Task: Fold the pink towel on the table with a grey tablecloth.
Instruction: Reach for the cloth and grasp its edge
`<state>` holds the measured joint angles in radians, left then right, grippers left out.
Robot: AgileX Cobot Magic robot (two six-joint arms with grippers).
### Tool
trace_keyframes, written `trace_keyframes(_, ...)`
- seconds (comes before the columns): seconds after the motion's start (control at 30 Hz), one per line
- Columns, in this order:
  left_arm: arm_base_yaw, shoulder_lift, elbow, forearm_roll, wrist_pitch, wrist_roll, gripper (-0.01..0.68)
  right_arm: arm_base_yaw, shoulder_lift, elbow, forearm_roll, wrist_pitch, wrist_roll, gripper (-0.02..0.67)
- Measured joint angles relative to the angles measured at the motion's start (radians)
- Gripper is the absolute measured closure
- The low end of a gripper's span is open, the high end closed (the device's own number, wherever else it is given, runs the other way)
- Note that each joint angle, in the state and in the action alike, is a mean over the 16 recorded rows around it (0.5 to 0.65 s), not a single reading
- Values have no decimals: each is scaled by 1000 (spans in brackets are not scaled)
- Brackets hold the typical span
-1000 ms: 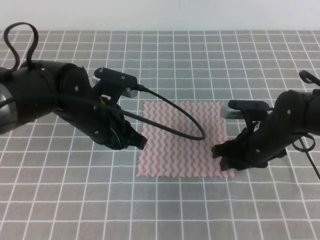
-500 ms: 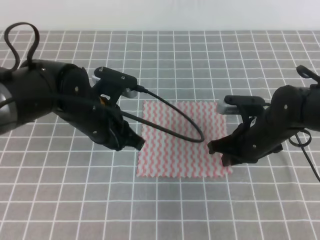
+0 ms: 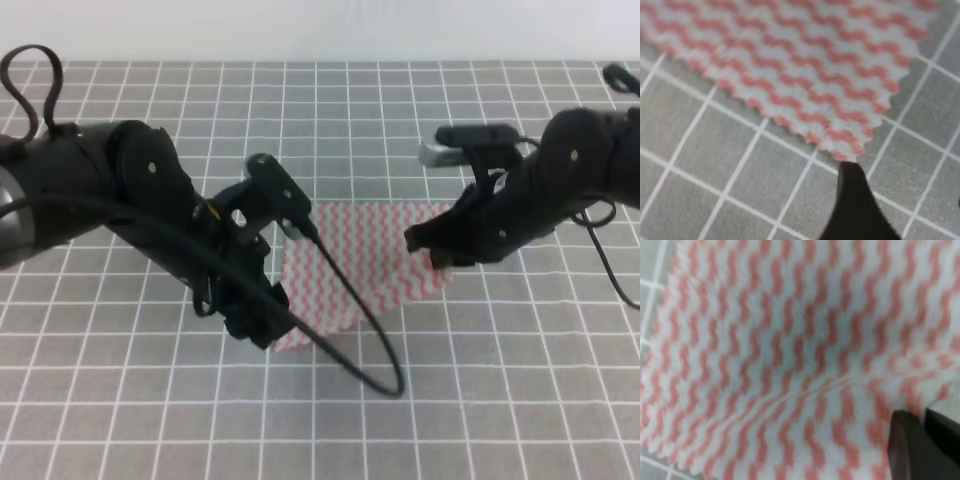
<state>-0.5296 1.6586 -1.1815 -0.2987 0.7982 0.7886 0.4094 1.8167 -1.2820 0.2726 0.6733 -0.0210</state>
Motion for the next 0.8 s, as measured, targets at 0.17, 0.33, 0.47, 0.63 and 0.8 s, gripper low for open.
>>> trace_keyframes(0.17, -45, 1, 0, 19, -7, 106, 235, 0, 12, -41, -1, -1, -19, 663)
trace_keyframes(0.33, -103, 4, 0, 109, -43, 119, 234, 0, 27, -61, 0, -4, -30, 663)
trace_keyframes(0.47, -142, 14, 0, 178, -76, 107, 234, 0, 36, -67, 1, -7, -33, 663)
trace_keyframes(0.63, -168, 36, 0, 236, -112, 91, 234, 0, 40, -67, 3, -14, -34, 663)
trace_keyframes(0.8, -174, 66, 0, 248, -140, 83, 234, -1, 39, -67, 2, -24, -36, 664)
